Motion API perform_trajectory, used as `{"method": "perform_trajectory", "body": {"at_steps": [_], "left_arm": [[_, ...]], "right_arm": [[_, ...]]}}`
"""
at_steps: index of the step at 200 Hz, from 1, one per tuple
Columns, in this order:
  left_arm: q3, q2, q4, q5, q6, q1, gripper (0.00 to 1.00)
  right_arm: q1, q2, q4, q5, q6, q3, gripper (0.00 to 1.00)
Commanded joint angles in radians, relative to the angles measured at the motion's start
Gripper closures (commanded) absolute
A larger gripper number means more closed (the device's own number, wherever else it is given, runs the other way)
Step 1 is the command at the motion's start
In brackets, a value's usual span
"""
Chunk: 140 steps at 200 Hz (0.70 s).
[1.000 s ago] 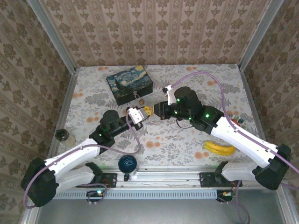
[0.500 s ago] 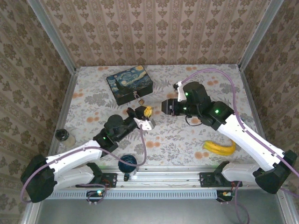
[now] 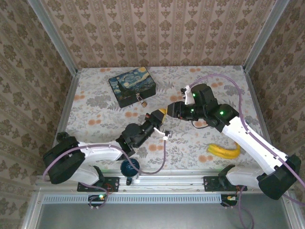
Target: Unlock a padlock with a key
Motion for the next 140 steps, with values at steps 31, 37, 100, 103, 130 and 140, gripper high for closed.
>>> {"method": "perform_trajectory", "body": {"at_steps": [31, 37, 100, 103, 130, 140], "left_arm": [[0.031, -0.003, 0.132, -0.031, 0.06, -0.022, 1.0], [0.031, -0.007, 0.128, -0.033, 0.054, -0.023, 1.0], [0.02, -0.059, 0.071, -0.039, -0.009, -0.024, 1.0], [0.019, -0.062, 0.068, -0.037, -0.014, -0.024, 1.0], [0.012, -0.09, 0.055, -0.03, -0.045, -0.024, 1.0], [0.011, -0.1, 0.043, -0.029, -0.052, -0.024, 1.0]], "right_arm": [[-0.03, 0.002, 0.064, -0.042, 0.024, -0.053, 0.59], [-0.034, 0.001, 0.08, -0.051, 0.031, -0.061, 0.59], [-0.043, -0.004, 0.214, -0.11, 0.064, -0.097, 0.67], [-0.043, -0.003, 0.216, -0.11, 0.065, -0.097, 0.68], [-0.043, -0.001, 0.234, -0.113, 0.069, -0.108, 0.75], [-0.043, 0.0, 0.243, -0.113, 0.07, -0.11, 0.76]]}}
